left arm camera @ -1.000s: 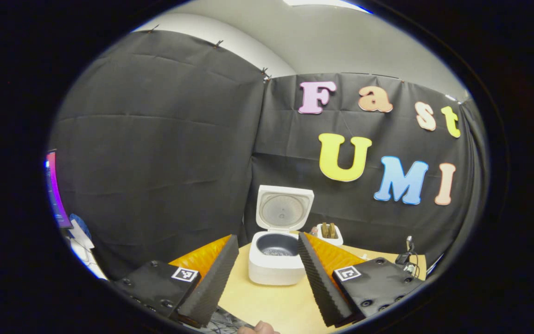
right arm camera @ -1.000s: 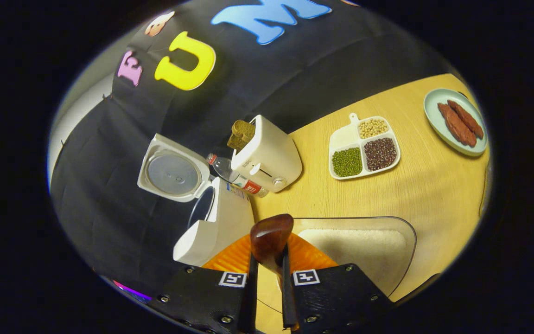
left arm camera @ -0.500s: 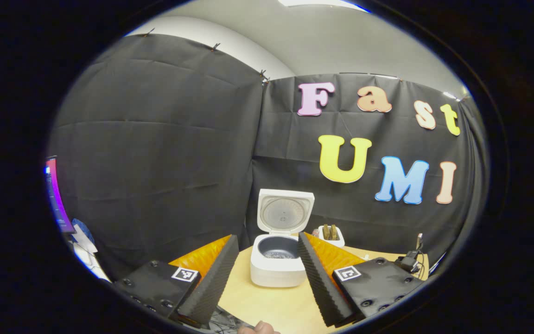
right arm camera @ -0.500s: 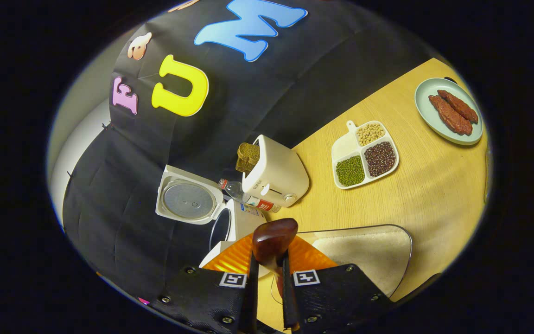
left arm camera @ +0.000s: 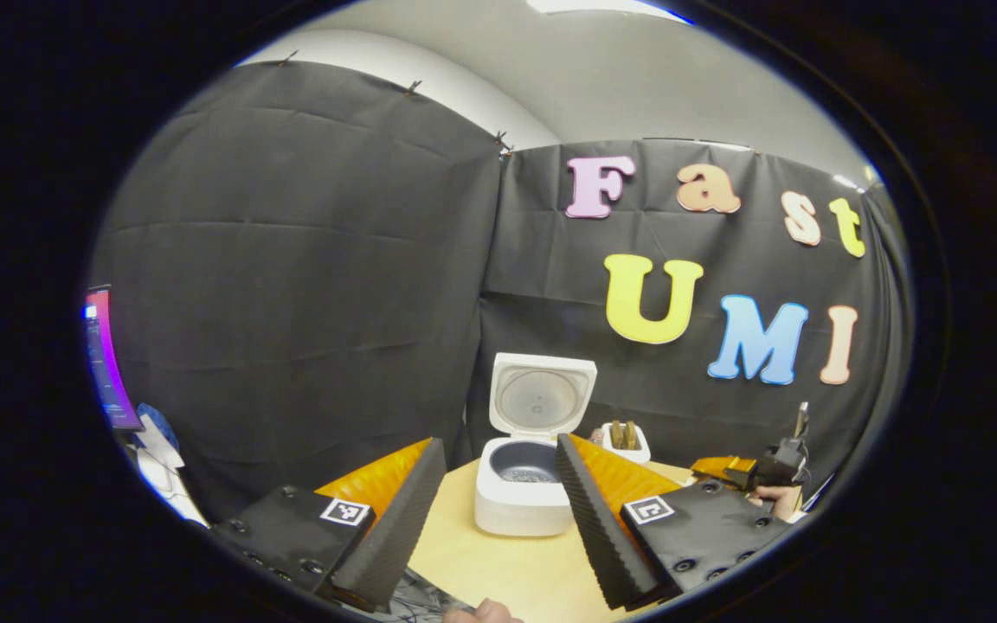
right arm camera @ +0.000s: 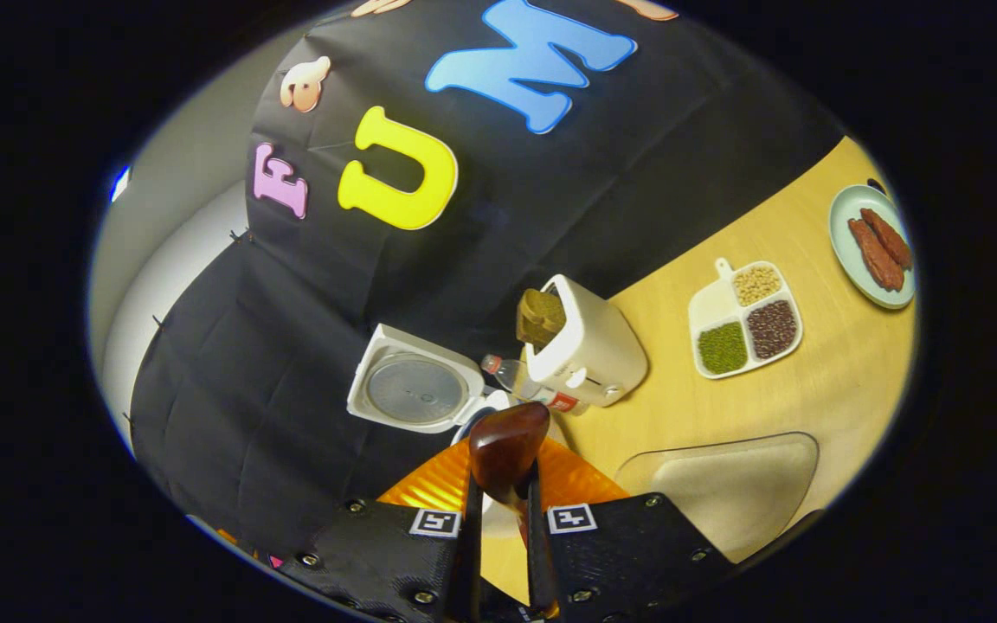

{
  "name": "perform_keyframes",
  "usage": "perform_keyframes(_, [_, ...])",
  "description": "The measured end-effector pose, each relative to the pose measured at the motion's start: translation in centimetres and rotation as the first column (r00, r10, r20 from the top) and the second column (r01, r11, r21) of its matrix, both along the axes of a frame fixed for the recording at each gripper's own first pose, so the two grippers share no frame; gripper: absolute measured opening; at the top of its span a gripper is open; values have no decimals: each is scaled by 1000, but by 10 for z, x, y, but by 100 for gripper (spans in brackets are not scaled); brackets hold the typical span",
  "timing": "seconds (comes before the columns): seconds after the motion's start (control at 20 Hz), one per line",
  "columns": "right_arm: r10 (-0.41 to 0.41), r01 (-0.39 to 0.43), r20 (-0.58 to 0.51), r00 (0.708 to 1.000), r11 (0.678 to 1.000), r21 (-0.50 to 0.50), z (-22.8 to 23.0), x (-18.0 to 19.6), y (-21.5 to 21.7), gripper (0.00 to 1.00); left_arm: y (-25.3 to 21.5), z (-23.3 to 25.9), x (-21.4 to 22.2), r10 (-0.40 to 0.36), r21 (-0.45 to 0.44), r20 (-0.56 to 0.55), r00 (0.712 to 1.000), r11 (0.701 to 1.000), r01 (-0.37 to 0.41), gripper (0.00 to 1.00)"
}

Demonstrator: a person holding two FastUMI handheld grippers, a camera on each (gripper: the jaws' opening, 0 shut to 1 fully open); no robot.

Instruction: Close the left gripper, press the button to open the rice cooker; take a wooden spoon from the chopstick holder with the right hand, scoop a spoonful of rice and pour it into the rice cooker, then put the wooden spoon back into the chopstick holder.

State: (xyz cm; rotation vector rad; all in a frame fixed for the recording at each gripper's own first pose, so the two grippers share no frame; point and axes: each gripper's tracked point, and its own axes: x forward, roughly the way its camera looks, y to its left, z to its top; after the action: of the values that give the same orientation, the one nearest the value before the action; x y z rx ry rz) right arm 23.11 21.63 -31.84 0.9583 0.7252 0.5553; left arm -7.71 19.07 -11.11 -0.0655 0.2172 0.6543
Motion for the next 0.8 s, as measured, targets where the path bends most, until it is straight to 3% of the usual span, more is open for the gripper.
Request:
perform_keyframes(0.35, [60,-64,102,993,997,33,55,38,96,22,20,3,-21,48,25,3,999,999,-48,92])
perform_keyframes(0.6, [125,-114,167,978,991,-72,50,69,173,22,36,-1,-36,89,26,1,996,996,-89,89])
perform_keyframes(0.8, [220,-187,188,957,966,-178,17,78,233,22,49,-10,-48,127,16,-13,992,992,-127,90])
